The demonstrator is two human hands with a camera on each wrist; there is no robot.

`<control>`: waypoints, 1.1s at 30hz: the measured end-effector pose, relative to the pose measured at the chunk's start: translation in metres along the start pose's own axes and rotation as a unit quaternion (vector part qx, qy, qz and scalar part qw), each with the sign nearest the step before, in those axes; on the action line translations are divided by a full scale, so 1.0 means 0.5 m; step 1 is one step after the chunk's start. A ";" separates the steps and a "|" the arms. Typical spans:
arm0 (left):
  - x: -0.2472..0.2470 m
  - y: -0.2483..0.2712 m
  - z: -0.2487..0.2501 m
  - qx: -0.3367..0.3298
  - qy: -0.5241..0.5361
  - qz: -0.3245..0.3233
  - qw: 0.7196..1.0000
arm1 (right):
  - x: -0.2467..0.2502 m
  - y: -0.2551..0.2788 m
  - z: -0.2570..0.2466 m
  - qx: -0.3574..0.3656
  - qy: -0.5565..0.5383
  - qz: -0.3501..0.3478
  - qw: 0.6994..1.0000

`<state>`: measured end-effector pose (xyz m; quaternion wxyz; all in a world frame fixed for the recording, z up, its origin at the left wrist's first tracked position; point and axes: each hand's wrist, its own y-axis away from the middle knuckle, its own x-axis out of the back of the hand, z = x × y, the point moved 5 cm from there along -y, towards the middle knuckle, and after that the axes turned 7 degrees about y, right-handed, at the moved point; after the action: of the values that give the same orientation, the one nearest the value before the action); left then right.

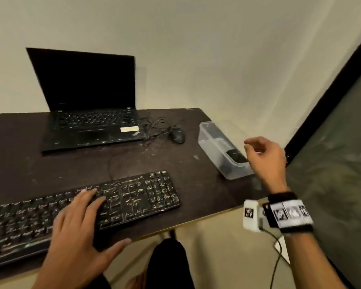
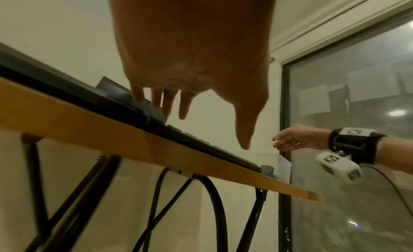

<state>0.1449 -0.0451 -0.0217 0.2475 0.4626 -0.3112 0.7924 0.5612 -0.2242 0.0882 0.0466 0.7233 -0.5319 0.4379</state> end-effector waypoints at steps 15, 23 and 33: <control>-0.018 -0.121 0.004 0.058 -0.042 -0.172 0.983 | -0.156 -0.182 0.084 -0.039 0.389 -0.319 0.863; -0.004 -0.127 -0.014 0.053 -0.032 -0.153 0.986 | -0.163 -0.178 0.072 -0.068 0.363 -0.328 0.869; -0.009 -0.116 -0.025 0.050 -0.014 -0.133 0.990 | -0.055 -0.225 0.023 -0.142 0.062 -0.208 0.966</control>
<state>0.1792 0.0029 -0.0148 0.3224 0.5228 -0.2104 0.7606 0.6575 -0.1618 0.1071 0.2722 0.7751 -0.4228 0.3826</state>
